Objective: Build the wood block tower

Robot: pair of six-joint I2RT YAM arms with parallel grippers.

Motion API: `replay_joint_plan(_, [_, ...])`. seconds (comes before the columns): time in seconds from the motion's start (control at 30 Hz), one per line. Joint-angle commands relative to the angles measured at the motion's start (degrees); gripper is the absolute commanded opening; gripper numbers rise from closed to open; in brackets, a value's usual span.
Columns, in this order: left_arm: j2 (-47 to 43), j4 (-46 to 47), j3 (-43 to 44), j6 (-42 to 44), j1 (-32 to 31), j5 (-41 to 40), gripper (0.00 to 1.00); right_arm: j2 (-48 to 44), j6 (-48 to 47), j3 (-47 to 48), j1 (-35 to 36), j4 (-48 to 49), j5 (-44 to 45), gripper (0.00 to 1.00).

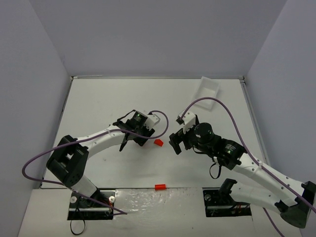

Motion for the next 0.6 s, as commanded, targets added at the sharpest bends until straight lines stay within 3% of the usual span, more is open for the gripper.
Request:
replay_joint_plan(0.0, [-4.4, 0.0, 1.9, -2.5, -0.1, -2.1, 0.52, 0.2, -0.3, 0.7, -0.3, 2.3, -0.1, 0.94])
replay_joint_plan(0.13, [-8.6, -1.1, 3.7, -9.0, -0.2, -4.9, 0.61, -0.1, -0.2, 1.1, -0.3, 2.3, 0.3, 0.94])
replay_joint_plan(0.27, [-12.5, -5.7, 5.5, -21.7, -0.3, -12.6, 0.63, -1.4, 1.3, 1.3, -0.6, 2.2, 2.9, 0.94])
replay_joint_plan(0.43, [-16.6, -13.1, 5.0, -48.2, -2.9, -21.2, 0.67, -4.5, 3.8, 1.6, -1.4, 1.5, 9.7, 1.00])
replay_joint_plan(0.57, [-15.6, -17.8, 4.6, -62.0, -6.5, -23.7, 0.74, -6.8, 3.8, 1.8, -1.7, 0.5, 13.6, 1.00])
